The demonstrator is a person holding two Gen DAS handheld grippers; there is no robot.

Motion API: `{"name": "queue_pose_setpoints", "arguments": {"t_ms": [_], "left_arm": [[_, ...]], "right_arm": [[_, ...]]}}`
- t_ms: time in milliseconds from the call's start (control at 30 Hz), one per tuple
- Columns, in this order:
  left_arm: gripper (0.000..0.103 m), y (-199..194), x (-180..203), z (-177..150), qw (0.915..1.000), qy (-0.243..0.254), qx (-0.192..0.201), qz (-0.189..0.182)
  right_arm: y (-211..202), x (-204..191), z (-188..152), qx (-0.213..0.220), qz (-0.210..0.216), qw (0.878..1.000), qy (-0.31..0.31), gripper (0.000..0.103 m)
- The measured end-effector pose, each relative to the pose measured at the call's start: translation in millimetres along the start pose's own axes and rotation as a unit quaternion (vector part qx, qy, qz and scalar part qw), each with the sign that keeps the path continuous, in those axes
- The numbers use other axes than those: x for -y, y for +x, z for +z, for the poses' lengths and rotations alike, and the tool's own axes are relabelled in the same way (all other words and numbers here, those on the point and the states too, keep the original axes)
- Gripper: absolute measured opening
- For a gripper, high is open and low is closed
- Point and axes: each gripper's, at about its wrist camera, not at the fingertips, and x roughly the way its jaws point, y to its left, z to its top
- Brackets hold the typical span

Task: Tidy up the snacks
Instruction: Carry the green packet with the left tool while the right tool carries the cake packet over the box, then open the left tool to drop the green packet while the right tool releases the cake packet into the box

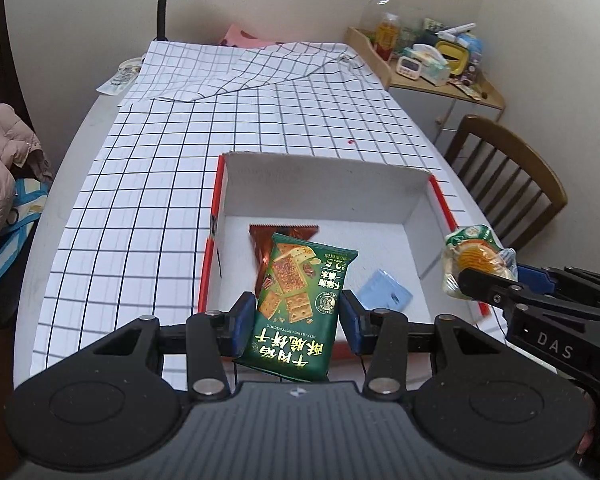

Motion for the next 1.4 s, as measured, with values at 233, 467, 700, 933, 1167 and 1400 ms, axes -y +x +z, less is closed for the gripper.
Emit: {"name": "queue_pose_setpoints", "arguments": {"t_ms": [233,467,700,933,1167,1400], "left_arm": [[0.044,42.9,2.0,22.5,0.9992,-0.003,-0.025,0.032],[0.044,81.1,2.5,32.0,0.9968,-0.003,-0.054,0.058],[0.044,115.7,5.9,27.5,0.9929,0.012,-0.096,0.070],[0.044,137.8,10.3,20.6,0.9889,0.028,-0.122,0.079],[0.044,145.1,9.8,20.4,0.9876,0.032,-0.134,0.075],[0.044,135.7,4.5,22.8,0.9904,0.022,-0.123,0.060]], "right_arm": [[43.7,14.6,15.8,-0.033,-0.001,0.999,-0.001,0.033],[83.9,21.0,17.8,-0.079,0.007,0.997,-0.008,0.033],[114.5,16.2,7.8,-0.122,0.015,0.992,-0.028,0.033],[132.7,8.8,1.1,-0.145,0.015,0.988,-0.054,0.033],[141.7,4.6,-4.4,-0.163,0.010,0.984,-0.066,0.034],[134.3,10.3,-1.4,-0.156,0.006,0.986,-0.051,0.037]]}}
